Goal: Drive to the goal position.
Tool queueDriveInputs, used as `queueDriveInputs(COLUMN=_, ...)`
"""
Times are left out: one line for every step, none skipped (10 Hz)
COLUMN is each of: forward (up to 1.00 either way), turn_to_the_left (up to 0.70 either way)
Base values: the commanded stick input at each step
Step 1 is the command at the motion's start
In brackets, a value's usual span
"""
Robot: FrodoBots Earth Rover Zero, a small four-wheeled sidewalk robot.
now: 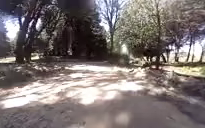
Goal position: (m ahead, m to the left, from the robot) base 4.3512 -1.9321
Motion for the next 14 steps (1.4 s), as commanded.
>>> queueDriveInputs(forward=0.70, turn_to_the_left=0.00)
queueDriveInputs(forward=0.70, turn_to_the_left=0.00)
queueDriveInputs(forward=0.70, turn_to_the_left=0.00)
queueDriveInputs(forward=0.70, turn_to_the_left=0.00)
queueDriveInputs(forward=0.70, turn_to_the_left=0.00)
queueDriveInputs(forward=0.70, turn_to_the_left=0.00)
queueDriveInputs(forward=0.70, turn_to_the_left=0.00)
queueDriveInputs(forward=0.70, turn_to_the_left=0.32)
queueDriveInputs(forward=0.70, turn_to_the_left=0.35)
queueDriveInputs(forward=0.70, turn_to_the_left=0.22)
queueDriveInputs(forward=0.70, turn_to_the_left=0.00)
queueDriveInputs(forward=0.70, turn_to_the_left=0.00)
queueDriveInputs(forward=0.70, turn_to_the_left=0.00)
queueDriveInputs(forward=0.70, turn_to_the_left=0.00)
